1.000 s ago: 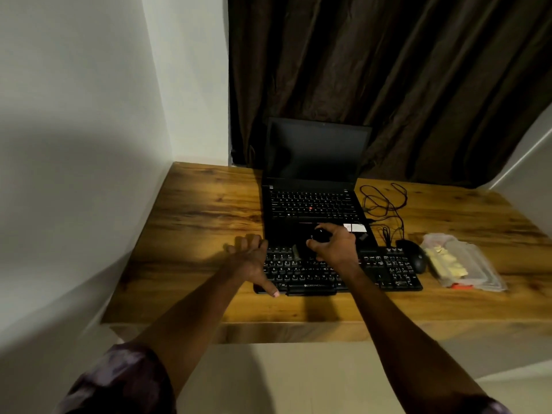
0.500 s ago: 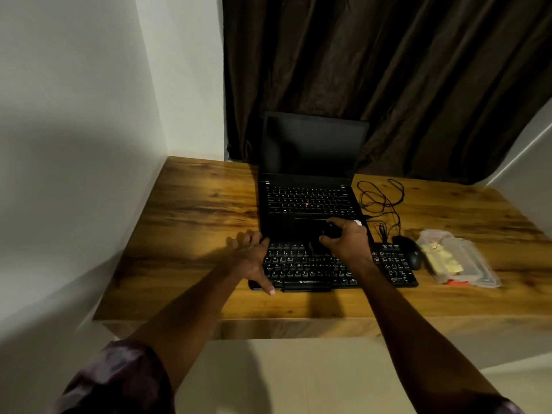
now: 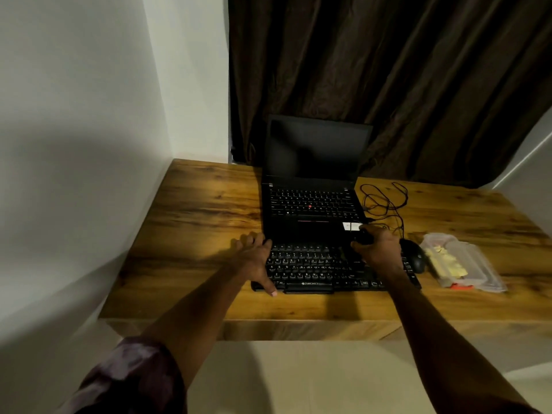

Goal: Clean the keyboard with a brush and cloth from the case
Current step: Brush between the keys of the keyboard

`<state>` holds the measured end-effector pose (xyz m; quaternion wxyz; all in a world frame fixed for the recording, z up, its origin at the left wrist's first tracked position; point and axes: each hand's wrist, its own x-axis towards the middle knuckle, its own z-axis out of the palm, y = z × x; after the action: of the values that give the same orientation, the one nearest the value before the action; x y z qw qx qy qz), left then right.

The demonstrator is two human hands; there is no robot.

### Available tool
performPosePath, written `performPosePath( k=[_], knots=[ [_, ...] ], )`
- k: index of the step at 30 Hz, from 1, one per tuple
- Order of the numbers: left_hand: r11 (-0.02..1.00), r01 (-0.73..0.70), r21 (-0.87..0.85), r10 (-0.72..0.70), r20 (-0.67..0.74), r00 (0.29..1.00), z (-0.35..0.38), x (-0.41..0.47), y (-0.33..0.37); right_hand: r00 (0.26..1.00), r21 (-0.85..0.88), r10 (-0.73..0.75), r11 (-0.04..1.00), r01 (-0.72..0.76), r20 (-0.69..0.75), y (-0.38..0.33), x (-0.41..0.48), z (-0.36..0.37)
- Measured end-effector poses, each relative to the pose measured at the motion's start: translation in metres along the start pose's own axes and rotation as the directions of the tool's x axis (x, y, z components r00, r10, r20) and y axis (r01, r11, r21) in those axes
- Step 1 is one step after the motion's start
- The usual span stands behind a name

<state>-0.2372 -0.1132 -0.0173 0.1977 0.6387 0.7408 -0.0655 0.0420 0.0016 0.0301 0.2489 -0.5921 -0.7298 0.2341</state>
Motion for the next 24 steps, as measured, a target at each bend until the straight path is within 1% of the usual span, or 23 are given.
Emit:
performPosePath(
  k=[3, 8, 10, 12, 14, 16, 18, 21, 24],
  knots=[
    [1.0, -0.004, -0.002, 0.004, -0.012, 1.0, 0.002, 0.002, 0.0, 0.999, 0.026, -0.036, 0.999, 0.036, 0.037, -0.017, -0.005, 0.009],
    [1.0, 0.0, -0.016, 0.0, 0.005, 1.0, 0.001, 0.003, 0.0, 0.994, 0.112, -0.029, 0.994, 0.018, 0.101, -0.027, -0.004, 0.026],
    [1.0, 0.007, -0.02, -0.007, 0.004, 1.0, 0.001, 0.002, 0.001, 0.996, 0.129, -0.019, 0.992, 0.007, 0.09, -0.023, -0.003, 0.022],
    [1.0, 0.013, -0.017, -0.013, 0.001, 1.0, 0.001, 0.001, 0.001, 0.997, 0.128, 0.023, 0.991, -0.032, 0.07, -0.01, -0.002, 0.013],
    [1.0, 0.012, -0.015, -0.012, -0.001, 1.0, 0.001, 0.0, 0.002, 0.998, 0.098, 0.061, 0.993, -0.061, 0.006, 0.005, -0.002, 0.002],
    [1.0, 0.009, -0.023, -0.009, -0.003, 1.0, 0.001, -0.002, 0.002, 0.997, 0.036, 0.05, 0.998, -0.048, -0.066, 0.018, 0.0, -0.005],
    [1.0, 0.005, -0.02, -0.005, -0.009, 1.0, 0.0, -0.004, 0.003, 0.995, -0.006, 0.018, 1.0, -0.018, -0.096, 0.021, 0.0, -0.007],
    [1.0, 0.002, -0.007, -0.002, -0.003, 1.0, -0.003, -0.004, 0.004, 0.998, 0.023, -0.028, 0.999, 0.029, -0.056, 0.011, -0.001, 0.001],
    [1.0, 0.002, -0.014, -0.002, 0.0, 1.0, -0.003, -0.004, 0.004, 0.997, 0.045, -0.068, 0.997, 0.066, 0.029, -0.006, -0.001, 0.016]
  ],
)
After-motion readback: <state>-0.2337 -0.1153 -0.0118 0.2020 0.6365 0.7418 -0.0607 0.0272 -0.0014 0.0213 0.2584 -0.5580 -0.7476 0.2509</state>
